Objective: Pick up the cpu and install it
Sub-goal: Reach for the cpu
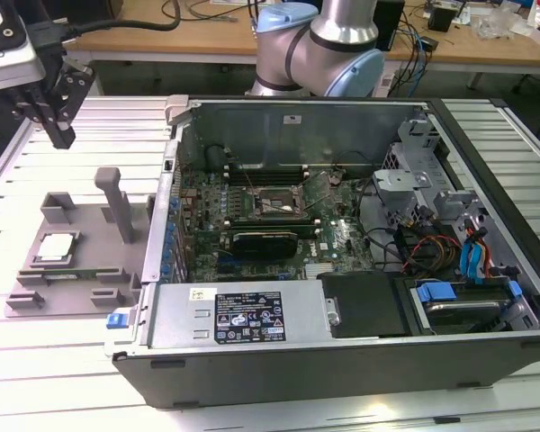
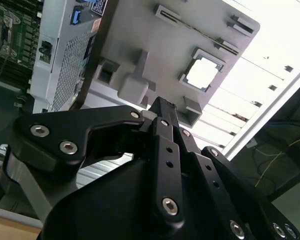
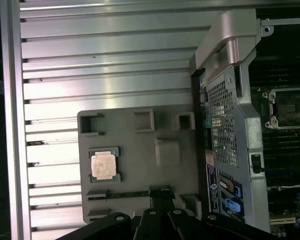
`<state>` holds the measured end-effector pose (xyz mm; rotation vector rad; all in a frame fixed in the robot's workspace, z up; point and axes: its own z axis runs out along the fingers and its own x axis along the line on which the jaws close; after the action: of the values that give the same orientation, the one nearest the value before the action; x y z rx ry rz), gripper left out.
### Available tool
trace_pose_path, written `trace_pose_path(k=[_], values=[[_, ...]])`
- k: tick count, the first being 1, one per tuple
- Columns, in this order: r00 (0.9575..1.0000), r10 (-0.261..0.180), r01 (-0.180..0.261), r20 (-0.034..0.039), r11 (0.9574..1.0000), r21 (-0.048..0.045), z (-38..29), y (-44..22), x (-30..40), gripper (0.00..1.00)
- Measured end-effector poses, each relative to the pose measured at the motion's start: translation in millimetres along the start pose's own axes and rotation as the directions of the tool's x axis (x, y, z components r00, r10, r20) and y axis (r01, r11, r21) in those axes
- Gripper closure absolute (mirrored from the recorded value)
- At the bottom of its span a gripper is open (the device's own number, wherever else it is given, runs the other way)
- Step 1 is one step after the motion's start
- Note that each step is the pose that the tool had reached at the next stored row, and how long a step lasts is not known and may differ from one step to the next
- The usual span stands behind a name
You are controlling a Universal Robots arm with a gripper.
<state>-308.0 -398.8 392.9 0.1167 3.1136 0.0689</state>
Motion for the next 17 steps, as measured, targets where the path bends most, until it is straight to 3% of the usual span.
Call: trace_pose_path(k=[4,7,17], values=[[1.0,0.0,0.0,-0.0001,1.0,0.0001,0.8,-0.6,6.9,0.89],[1.0,0.0,0.0,0.0,1.0,0.0,7.0,-1.5,15.9,0.89],[1.0,0.0,0.0,0.0,1.0,0.0001,24.1,-3.0,24.7,0.89]])
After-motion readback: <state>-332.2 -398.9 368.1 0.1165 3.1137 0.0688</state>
